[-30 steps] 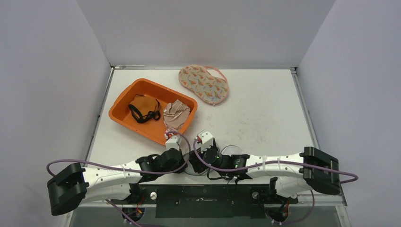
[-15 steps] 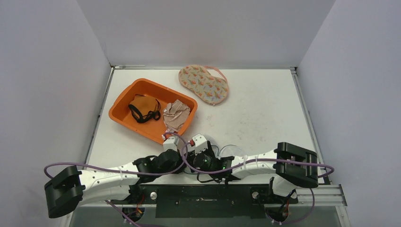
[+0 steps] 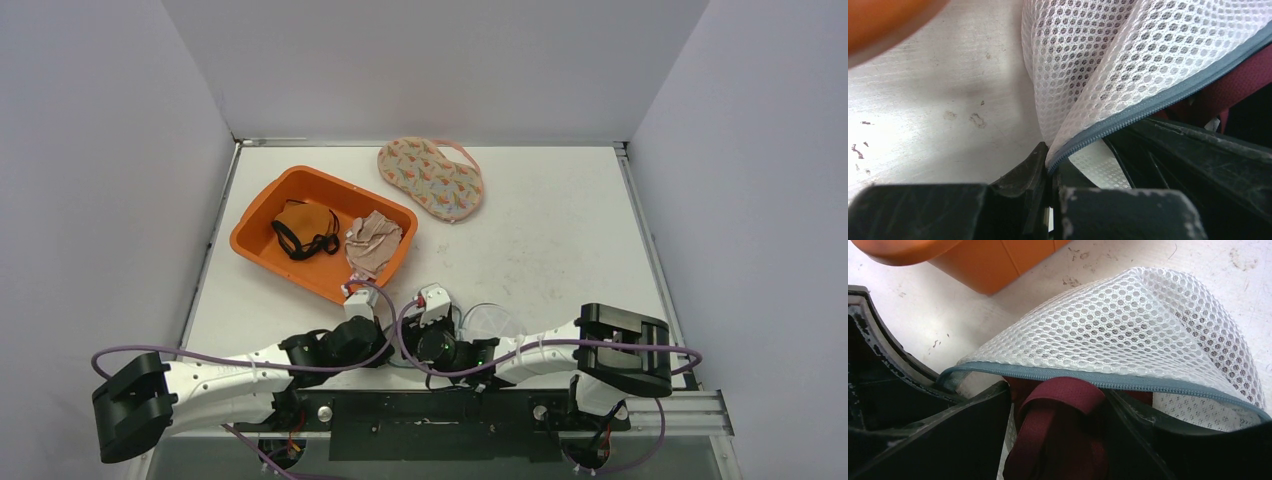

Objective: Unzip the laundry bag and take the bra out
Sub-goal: Pick up the bra from the laundry bag.

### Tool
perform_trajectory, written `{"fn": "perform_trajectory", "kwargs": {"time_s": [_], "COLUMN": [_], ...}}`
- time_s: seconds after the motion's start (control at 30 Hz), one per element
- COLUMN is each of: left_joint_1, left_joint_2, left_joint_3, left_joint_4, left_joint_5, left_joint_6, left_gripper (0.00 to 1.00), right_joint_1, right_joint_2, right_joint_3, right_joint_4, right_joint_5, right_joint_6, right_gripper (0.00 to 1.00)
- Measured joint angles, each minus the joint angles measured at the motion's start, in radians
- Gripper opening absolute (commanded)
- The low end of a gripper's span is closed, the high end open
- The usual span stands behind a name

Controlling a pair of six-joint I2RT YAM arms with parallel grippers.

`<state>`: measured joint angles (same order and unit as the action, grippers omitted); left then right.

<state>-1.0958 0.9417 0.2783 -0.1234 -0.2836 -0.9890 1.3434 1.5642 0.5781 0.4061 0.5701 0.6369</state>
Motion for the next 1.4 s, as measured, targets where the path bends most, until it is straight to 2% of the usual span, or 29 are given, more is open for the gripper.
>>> {"fn": "perform_trajectory", "kwargs": {"time_s": [0.27, 0.37, 0.5, 0.63, 1.0, 1.23, 1.4], "left_joint_1": [0.0, 0.0, 0.0, 0.0, 0.0, 0.022, 0.093], "left_joint_2": [-0.003, -0.003, -0.009, -0.017, -0.066, -0.087, -0.085], "left_joint_3": [-0.003, -0.003, -0.003, -0.003, 0.005, 0.067, 0.1], "left_joint_4": [0.0, 0.0, 0.0, -0.001, -0.03, -0.063, -0.064], "left_joint_5": [0.002, 0.004, 0.004, 0.004, 0.002, -0.001, 0.017], "left_joint_6": [0.0, 0.0, 0.0, 0.0, -0.002, 0.004, 0.013], "left_gripper": [0.0, 0.0, 0.0, 0.0, 0.0, 0.0, 0.0], "right_joint_1": [-0.001, -0.002, -0.006, -0.008, -0.058, -0.09, -0.146], "right_joint_2": [0.034, 0.057, 0.072, 0.071, -0.071, -0.26, -0.396], "right_joint_3": [0.001, 0.003, 0.016, 0.011, -0.072, -0.145, -0.164], "right_joint_4": [0.046, 0.06, 0.071, 0.109, 0.128, 0.064, 0.009], "right_joint_5": [0.018, 0.027, 0.033, 0.025, -0.15, -0.309, -0.458], "right_joint_6": [0.005, 0.008, 0.019, 0.022, -0.052, -0.134, -0.175], "right_gripper": [0.53, 0.41, 0.19, 0.06, 0.05, 0.05, 0.05]}}
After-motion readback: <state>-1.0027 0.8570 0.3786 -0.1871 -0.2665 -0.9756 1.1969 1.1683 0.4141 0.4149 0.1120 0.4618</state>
